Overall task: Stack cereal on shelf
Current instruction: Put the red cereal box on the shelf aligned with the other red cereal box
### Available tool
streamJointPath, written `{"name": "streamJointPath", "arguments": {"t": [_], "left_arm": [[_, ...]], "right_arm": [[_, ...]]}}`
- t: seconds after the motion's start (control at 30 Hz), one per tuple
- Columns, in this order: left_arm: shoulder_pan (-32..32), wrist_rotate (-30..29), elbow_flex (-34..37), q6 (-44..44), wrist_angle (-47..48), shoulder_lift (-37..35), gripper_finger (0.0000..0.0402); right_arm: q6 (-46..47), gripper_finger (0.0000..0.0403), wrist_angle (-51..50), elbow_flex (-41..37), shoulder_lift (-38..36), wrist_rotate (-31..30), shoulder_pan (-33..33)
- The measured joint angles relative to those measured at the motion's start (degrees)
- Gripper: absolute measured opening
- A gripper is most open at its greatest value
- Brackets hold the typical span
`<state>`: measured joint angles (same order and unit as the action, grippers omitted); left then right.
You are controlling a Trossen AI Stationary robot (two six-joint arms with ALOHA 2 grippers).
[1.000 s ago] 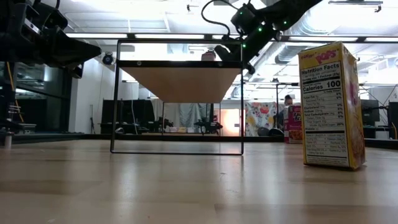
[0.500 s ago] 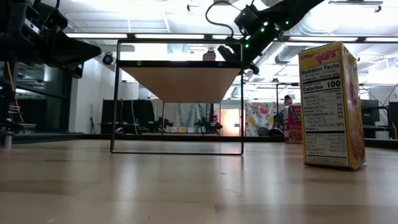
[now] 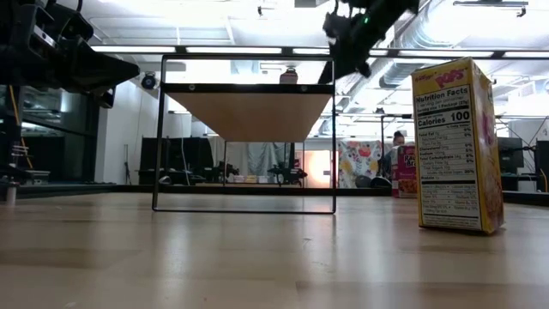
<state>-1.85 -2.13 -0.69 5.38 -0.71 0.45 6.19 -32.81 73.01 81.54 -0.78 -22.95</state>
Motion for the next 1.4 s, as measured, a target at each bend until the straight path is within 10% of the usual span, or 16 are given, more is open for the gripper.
{"name": "streamJointPath", "arguments": {"t": [0.43,0.77,1.0,1.23,1.4], "left_arm": [[0.0,0.0,0.0,0.5,-0.5,0.0,0.0003],[-0.1,-4.8,-2.3,18.5,-12.2,0.4,0.0013],[0.0,3.7,-17.5,23.1,3.9,10.6,0.0109],[0.8,26.9,-39.7,24.5,29.6,26.0,0.0205],[7.5,27.4,-52.1,22.1,53.7,35.2,0.0214]], "right_arm": [[23.3,0.0000,23.4,-25.5,-20.0,-2.1,15.0],[28.4,0.0000,41.7,-32.7,-30.8,-11.6,20.0],[28.4,0.0000,41.6,-32.7,-30.6,-11.8,20.0],[28.3,0.0000,40.7,-32.7,-30.6,-11.7,20.0],[26.9,0.0000,40.3,-32.7,-30.6,-11.6,20.0]]}}
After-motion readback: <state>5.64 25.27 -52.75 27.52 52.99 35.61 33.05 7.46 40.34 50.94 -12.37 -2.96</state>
